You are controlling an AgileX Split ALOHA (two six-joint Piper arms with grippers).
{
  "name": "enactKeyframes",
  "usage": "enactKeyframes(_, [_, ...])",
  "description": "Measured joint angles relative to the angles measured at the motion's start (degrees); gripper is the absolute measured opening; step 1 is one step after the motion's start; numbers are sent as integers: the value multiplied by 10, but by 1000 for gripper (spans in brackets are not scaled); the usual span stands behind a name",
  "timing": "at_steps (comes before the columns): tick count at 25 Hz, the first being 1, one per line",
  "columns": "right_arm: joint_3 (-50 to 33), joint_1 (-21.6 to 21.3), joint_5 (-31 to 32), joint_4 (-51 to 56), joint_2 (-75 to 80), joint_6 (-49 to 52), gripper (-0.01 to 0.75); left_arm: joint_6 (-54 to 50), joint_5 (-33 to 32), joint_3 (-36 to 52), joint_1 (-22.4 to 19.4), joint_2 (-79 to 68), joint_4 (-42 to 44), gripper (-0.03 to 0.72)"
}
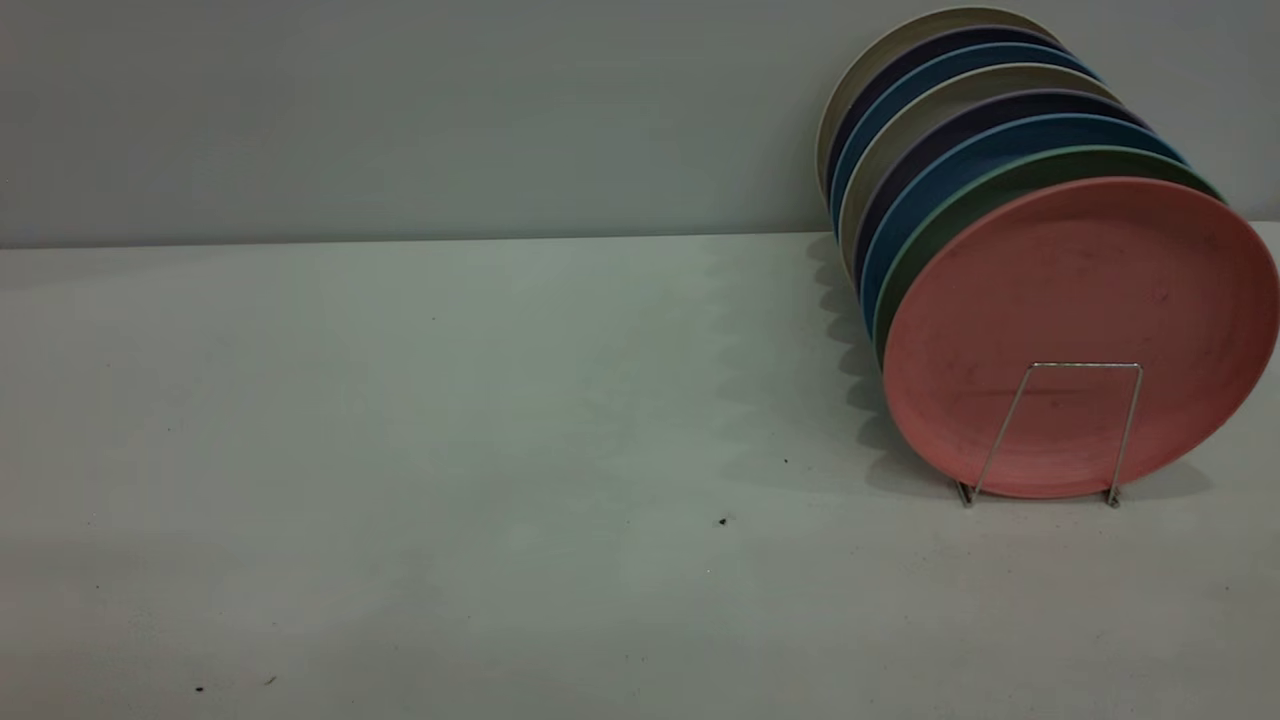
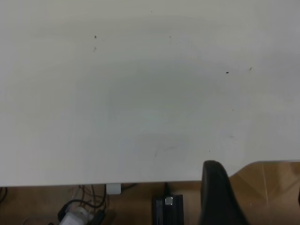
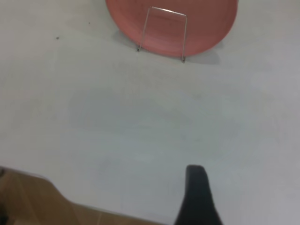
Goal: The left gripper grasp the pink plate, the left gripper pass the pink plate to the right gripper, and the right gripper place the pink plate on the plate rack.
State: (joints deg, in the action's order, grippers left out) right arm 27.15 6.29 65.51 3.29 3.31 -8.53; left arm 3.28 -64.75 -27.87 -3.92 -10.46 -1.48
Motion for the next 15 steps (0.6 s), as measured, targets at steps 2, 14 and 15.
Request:
enactKeyframes(2, [0, 0, 0, -2, 0, 4, 567, 0, 0, 0, 1, 0, 0, 446])
enactKeyframes(14, [0, 0, 0, -4, 0, 7, 567, 0, 0, 0, 4, 0, 0, 446])
enactKeyframes(15, [0, 0, 0, -4, 0, 7, 567, 0, 0, 0, 5, 0, 0, 446])
